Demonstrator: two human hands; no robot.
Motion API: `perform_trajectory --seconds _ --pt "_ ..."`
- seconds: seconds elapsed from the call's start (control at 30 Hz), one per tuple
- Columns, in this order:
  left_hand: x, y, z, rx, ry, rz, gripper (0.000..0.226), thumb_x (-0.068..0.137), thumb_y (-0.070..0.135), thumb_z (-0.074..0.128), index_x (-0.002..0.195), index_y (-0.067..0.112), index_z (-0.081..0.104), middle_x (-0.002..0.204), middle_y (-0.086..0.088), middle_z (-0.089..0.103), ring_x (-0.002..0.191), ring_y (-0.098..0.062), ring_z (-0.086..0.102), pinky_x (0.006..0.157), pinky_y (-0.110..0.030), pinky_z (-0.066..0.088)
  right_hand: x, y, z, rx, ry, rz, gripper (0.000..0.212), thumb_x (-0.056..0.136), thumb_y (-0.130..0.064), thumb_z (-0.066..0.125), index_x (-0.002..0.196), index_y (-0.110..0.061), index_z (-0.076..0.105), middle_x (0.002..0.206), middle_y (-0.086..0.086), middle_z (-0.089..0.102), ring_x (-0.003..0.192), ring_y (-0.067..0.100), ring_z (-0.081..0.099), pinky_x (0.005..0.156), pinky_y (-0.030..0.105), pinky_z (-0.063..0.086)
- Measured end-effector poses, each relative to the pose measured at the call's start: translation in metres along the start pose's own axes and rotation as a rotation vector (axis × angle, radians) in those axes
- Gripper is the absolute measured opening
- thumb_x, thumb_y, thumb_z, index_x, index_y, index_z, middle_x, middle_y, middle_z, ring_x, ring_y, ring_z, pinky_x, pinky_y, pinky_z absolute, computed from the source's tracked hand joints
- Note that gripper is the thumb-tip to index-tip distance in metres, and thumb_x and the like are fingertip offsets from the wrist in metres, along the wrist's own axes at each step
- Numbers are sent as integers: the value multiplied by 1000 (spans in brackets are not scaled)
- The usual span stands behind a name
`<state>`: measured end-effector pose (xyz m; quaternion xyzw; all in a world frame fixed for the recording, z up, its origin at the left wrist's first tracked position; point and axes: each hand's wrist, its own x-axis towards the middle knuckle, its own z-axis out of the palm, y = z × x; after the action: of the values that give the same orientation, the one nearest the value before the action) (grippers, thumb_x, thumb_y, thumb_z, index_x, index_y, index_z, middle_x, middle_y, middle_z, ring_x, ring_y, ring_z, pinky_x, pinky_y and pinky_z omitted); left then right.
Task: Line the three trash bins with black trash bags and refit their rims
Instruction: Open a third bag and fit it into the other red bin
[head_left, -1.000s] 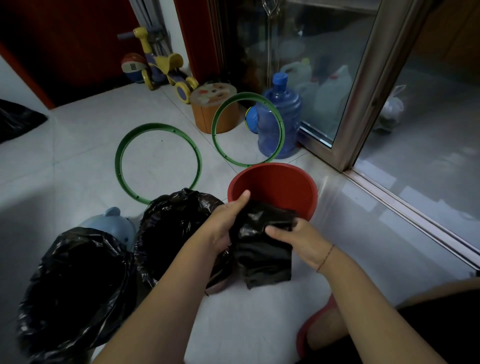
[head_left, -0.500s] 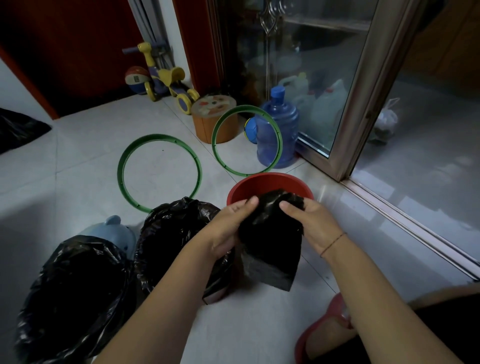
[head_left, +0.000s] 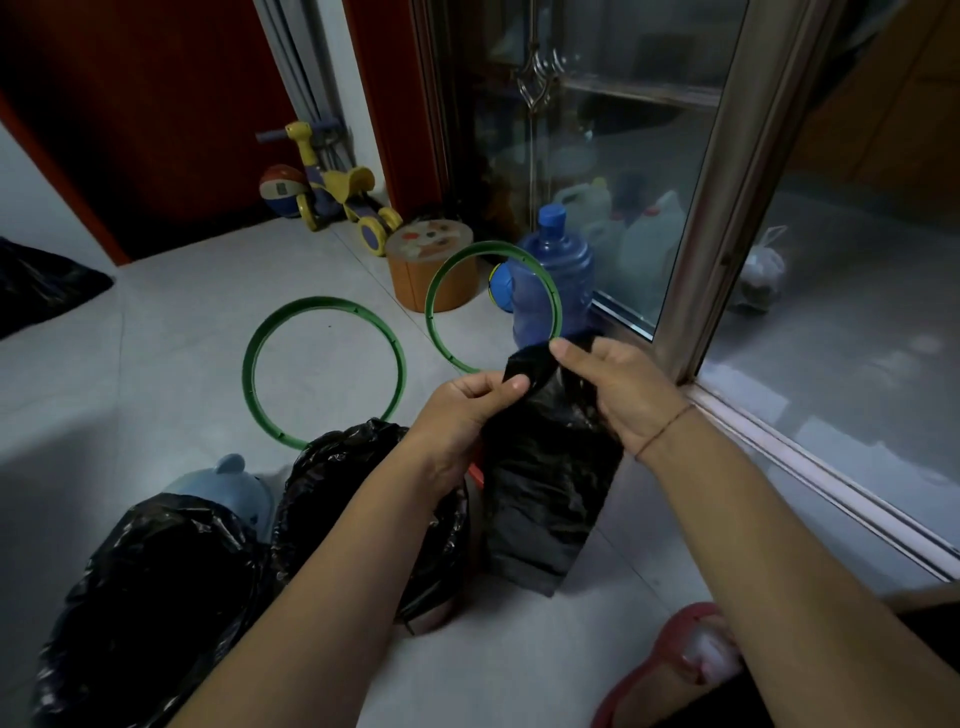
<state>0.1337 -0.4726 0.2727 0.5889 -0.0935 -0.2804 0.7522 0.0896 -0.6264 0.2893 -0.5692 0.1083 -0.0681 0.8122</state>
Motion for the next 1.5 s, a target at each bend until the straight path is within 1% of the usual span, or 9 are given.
perform_trajectory --seconds 0.3,0.5,0.67,0.77,0.9,0.97,1.07,1.27,1.5 --pt "26 123 28 107 -60 244 15 89 19 61 75 19 64 77 1 65 72 -10 62 69 -23 48 50 -139 42 -329 -84 -367 15 85 -19 67 74 -9 62 74 7 67 67 17 63 66 28 54" --pt "43 165 42 -31 1 229 21 93 29 55 84 16 68 79 -6 50 66 -15 45 59 -23 38 79 -171 47 -475 -102 -405 29 83 -24 69 95 3 66 100 22 69 90 29 65 93 45 50" --pt "57 171 43 -117 49 243 16 90 17 60 81 16 74 76 -4 59 66 -14 46 58 -23 37 91 -174 45 -515 -78 -425 39 77 -35 74 95 -1 69 92 14 72 83 20 68 81 34 55" --pt "63 176 45 -180 116 253 11 88 17 63 93 15 73 79 -4 64 67 -14 51 60 -24 39 86 -173 45 -482 169 -617 25 80 -30 72 96 -13 64 86 2 63 72 6 59 64 14 48" --pt "69 182 51 -213 91 304 27 90 17 61 115 6 62 77 -5 69 52 -9 61 46 -18 48 84 -163 45 -410 236 -745 24 75 -34 76 85 -25 56 85 2 58 73 11 54 69 23 46" --pt "71 183 56 -196 22 299 40 88 20 62 120 -2 59 100 -17 70 80 -22 70 73 -30 59 83 -156 51 -394 114 -687 24 74 -35 77 88 -23 61 91 6 65 80 15 61 74 25 51" --pt "74 185 63 -132 -57 250 55 85 32 63 128 -1 56 129 -24 58 119 -38 55 104 -47 43 80 -156 58 -330 46 -669 28 75 -35 76 93 -17 65 97 10 70 92 22 67 83 32 56" --pt "81 195 70 -184 -104 210 45 89 42 57 108 3 66 110 -19 67 102 -29 65 93 -40 51 92 -166 59 -204 -52 -608 9 80 -26 72 79 -18 68 77 -2 70 79 11 67 75 26 51" --pt "92 195 65 -186 -123 195 69 79 51 60 128 3 57 128 -21 60 118 -32 58 102 -43 44 106 -169 50 -65 -181 -508 24 77 -25 68 89 -5 68 81 5 73 79 15 69 77 28 55"
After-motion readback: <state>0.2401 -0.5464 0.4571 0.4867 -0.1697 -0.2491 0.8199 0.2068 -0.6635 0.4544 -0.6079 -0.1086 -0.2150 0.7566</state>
